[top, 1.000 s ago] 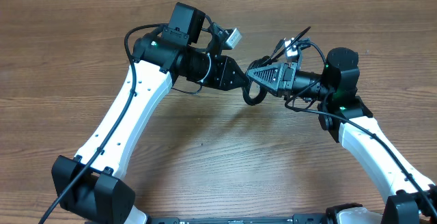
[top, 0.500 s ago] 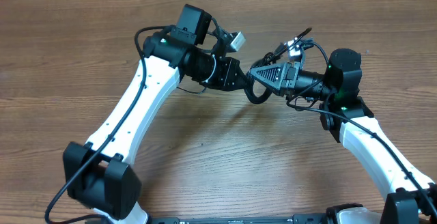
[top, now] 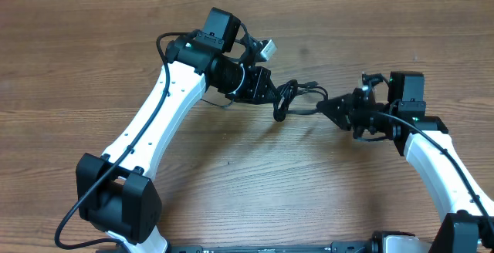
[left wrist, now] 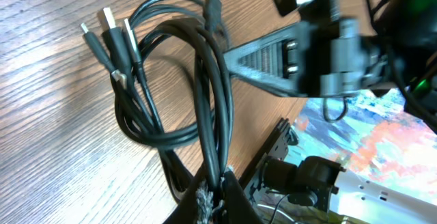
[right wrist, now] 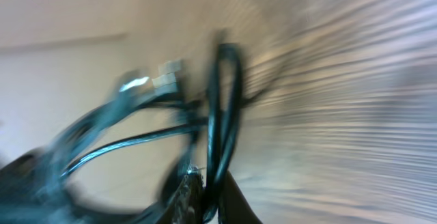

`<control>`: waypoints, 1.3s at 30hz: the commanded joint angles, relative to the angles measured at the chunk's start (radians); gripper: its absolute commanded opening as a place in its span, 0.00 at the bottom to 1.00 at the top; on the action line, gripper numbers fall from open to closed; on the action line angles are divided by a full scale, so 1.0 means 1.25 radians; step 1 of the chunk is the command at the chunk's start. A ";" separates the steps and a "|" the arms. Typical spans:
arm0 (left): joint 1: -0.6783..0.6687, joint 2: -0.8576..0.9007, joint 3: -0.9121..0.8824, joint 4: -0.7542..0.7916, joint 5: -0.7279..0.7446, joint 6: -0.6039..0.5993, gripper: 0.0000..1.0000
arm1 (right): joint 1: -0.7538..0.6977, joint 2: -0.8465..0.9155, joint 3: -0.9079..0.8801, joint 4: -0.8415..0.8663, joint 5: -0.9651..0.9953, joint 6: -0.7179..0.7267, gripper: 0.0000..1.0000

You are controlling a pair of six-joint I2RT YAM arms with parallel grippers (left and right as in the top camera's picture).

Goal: Untangle cables

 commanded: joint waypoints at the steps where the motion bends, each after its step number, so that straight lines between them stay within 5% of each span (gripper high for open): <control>1: 0.010 0.000 0.004 0.008 0.046 -0.002 0.04 | -0.007 -0.012 0.001 -0.086 0.303 -0.094 0.04; 7: 0.010 -0.042 0.013 0.016 0.067 0.001 0.04 | -0.007 -0.012 0.002 -0.154 0.404 -0.125 0.04; 12: 0.009 -0.126 0.013 0.023 0.054 0.001 0.04 | -0.007 -0.016 0.068 -0.185 0.266 -0.224 0.27; 18: -0.005 -0.171 0.013 0.024 -0.016 0.000 0.04 | -0.007 -0.026 0.195 -0.285 0.133 -0.288 0.40; 31: -0.008 -0.171 0.013 0.038 -0.236 -0.049 0.04 | -0.005 -0.026 0.226 -0.309 -0.042 -0.285 0.50; 39: -0.008 -0.153 0.012 0.050 -0.239 -0.071 0.04 | -0.005 -0.025 0.225 -0.304 -0.042 -0.197 0.56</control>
